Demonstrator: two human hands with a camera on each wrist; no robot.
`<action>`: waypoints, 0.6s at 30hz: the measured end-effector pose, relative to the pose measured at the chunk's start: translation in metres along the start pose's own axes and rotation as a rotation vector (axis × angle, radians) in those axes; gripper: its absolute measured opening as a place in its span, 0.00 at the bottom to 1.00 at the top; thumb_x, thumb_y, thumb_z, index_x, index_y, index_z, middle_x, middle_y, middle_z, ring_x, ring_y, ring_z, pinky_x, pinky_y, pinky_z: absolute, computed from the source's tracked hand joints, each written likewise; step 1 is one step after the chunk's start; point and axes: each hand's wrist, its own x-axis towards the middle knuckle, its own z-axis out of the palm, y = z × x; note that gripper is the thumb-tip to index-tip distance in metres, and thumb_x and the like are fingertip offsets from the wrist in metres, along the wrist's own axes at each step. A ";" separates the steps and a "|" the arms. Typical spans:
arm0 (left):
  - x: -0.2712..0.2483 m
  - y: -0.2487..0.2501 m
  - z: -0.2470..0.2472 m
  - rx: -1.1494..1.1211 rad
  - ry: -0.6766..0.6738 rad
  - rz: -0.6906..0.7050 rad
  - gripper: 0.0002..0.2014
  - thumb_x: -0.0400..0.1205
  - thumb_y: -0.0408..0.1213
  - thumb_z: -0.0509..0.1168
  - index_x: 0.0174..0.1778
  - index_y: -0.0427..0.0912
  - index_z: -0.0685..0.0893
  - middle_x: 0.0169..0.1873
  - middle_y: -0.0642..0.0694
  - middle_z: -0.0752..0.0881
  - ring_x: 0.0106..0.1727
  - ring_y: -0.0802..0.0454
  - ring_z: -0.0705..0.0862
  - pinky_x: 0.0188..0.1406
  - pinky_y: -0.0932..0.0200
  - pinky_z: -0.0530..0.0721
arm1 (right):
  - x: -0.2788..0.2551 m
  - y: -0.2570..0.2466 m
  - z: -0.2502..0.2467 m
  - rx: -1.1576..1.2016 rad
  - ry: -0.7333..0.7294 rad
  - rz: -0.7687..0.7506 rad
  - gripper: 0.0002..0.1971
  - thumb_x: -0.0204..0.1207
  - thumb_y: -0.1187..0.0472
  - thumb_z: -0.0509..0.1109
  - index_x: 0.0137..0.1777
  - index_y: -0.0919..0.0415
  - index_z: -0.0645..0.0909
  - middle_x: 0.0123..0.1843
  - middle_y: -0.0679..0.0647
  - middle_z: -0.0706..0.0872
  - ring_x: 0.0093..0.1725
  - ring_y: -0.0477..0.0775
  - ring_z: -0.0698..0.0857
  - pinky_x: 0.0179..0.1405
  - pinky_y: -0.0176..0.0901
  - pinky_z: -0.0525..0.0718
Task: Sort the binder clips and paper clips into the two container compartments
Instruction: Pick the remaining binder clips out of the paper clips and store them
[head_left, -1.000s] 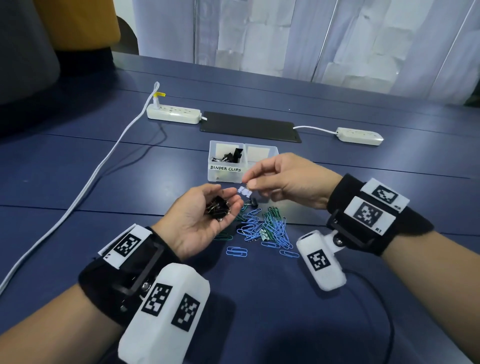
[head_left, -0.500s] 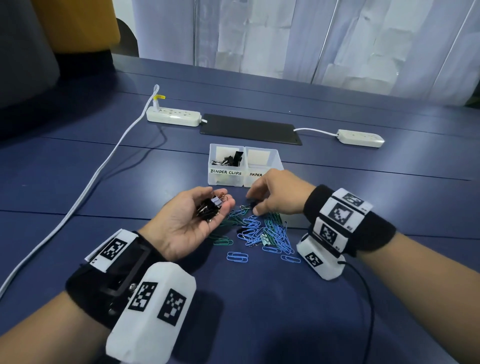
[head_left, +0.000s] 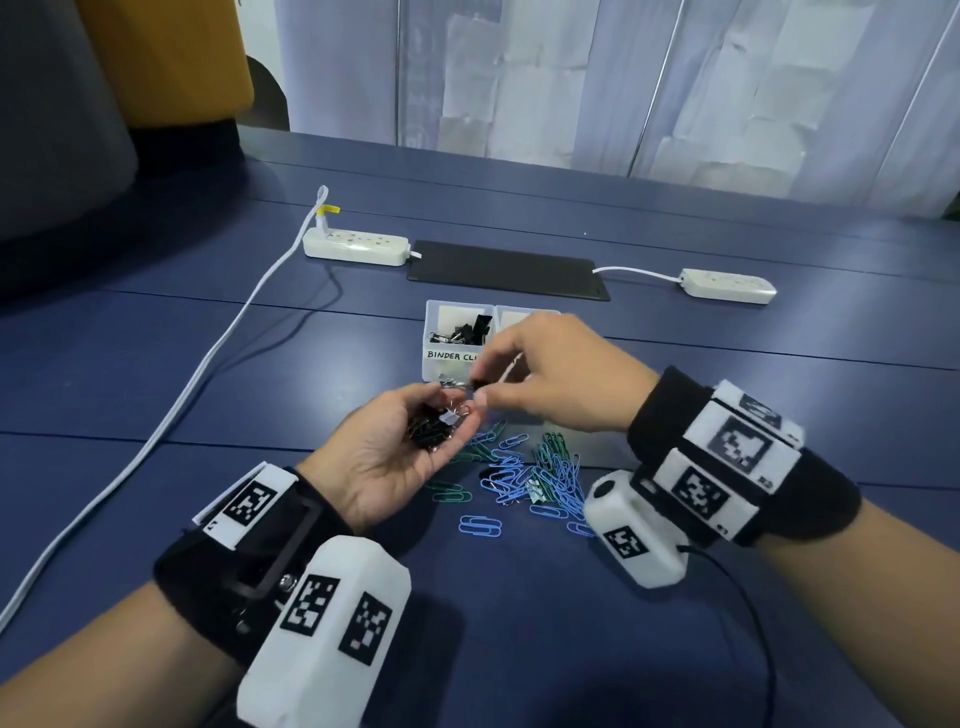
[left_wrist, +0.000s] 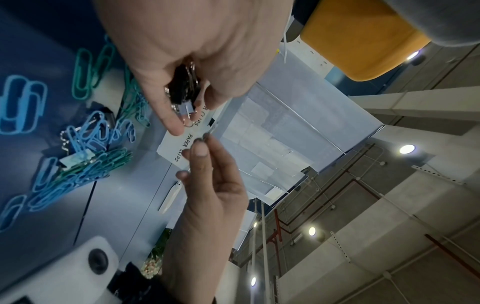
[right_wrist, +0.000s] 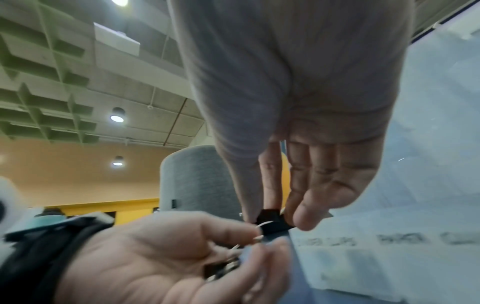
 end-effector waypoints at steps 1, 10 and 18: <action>0.001 -0.001 0.001 -0.005 -0.017 -0.012 0.10 0.84 0.32 0.58 0.49 0.30 0.81 0.46 0.35 0.85 0.47 0.45 0.86 0.45 0.51 0.88 | 0.001 -0.005 0.004 -0.012 -0.022 -0.027 0.07 0.70 0.57 0.76 0.46 0.56 0.90 0.41 0.49 0.92 0.36 0.40 0.85 0.39 0.27 0.79; 0.010 0.018 0.007 0.020 -0.004 -0.038 0.10 0.85 0.31 0.58 0.41 0.31 0.80 0.35 0.38 0.81 0.36 0.50 0.84 0.28 0.70 0.85 | -0.013 0.014 -0.004 0.062 0.215 0.080 0.10 0.76 0.50 0.70 0.49 0.52 0.89 0.42 0.48 0.91 0.38 0.46 0.87 0.37 0.17 0.72; 0.059 0.074 0.060 1.060 -0.020 0.324 0.07 0.83 0.27 0.60 0.41 0.34 0.81 0.33 0.42 0.81 0.28 0.56 0.83 0.20 0.73 0.76 | -0.041 0.033 -0.009 0.019 0.128 0.153 0.07 0.74 0.53 0.72 0.47 0.52 0.89 0.39 0.47 0.91 0.37 0.43 0.85 0.36 0.17 0.72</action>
